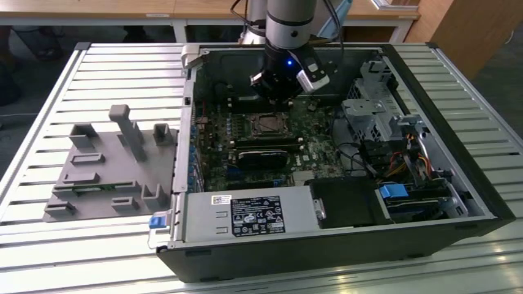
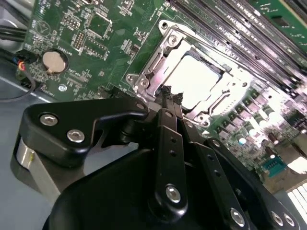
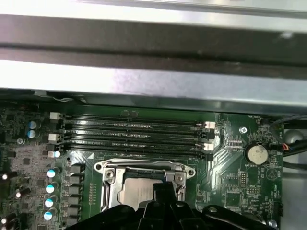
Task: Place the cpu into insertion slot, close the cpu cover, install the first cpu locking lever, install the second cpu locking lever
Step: 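Install the second cpu locking lever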
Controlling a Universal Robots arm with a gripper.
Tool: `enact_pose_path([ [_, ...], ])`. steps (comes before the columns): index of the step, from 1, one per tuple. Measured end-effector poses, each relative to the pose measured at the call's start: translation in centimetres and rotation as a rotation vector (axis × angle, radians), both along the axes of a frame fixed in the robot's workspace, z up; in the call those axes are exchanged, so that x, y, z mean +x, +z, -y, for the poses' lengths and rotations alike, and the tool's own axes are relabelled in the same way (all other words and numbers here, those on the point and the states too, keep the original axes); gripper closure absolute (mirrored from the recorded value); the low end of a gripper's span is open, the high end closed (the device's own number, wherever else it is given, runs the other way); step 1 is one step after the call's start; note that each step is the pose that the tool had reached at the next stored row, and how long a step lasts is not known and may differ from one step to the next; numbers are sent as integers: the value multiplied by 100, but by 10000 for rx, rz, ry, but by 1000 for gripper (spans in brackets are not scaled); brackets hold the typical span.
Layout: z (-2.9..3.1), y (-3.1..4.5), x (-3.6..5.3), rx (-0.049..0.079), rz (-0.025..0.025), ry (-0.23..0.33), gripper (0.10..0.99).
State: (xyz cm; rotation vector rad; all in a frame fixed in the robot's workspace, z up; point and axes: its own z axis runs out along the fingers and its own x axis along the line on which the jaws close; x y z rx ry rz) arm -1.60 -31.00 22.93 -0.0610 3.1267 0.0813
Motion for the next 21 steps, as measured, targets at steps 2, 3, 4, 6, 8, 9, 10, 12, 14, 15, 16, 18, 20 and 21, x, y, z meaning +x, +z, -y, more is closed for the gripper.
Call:
enact_pose_path([
  [2, 0, 48, 0, -1, -1, 1, 980],
  [3, 0, 67, 0, -1, -1, 0, 980],
  [4, 0, 83, 0, 0, 0, 0, 980],
  [6, 1, 103, 0, -1, 0, 1, 980],
  [8, 5, 105, 0, 0, 0, 2, 980],
  [9, 12, 105, 0, 0, 0, 2, 980],
  [10, 24, 105, 0, 0, -1, 1, 980],
  [12, 55, 105, 0, -1, -1, 0, 980],
  [14, 89, 105, 0, -1, -1, 0, 980],
  [15, 106, 105, 0, -1, 0, 1, 980],
  [16, 124, 105, 0, -1, 0, 1, 980],
  [18, 157, 105, 0, 0, 0, 1, 980],
  [20, 186, 105, 0, 0, 0, 0, 980],
  [21, 198, 105, 0, -1, 0, 1, 980],
])
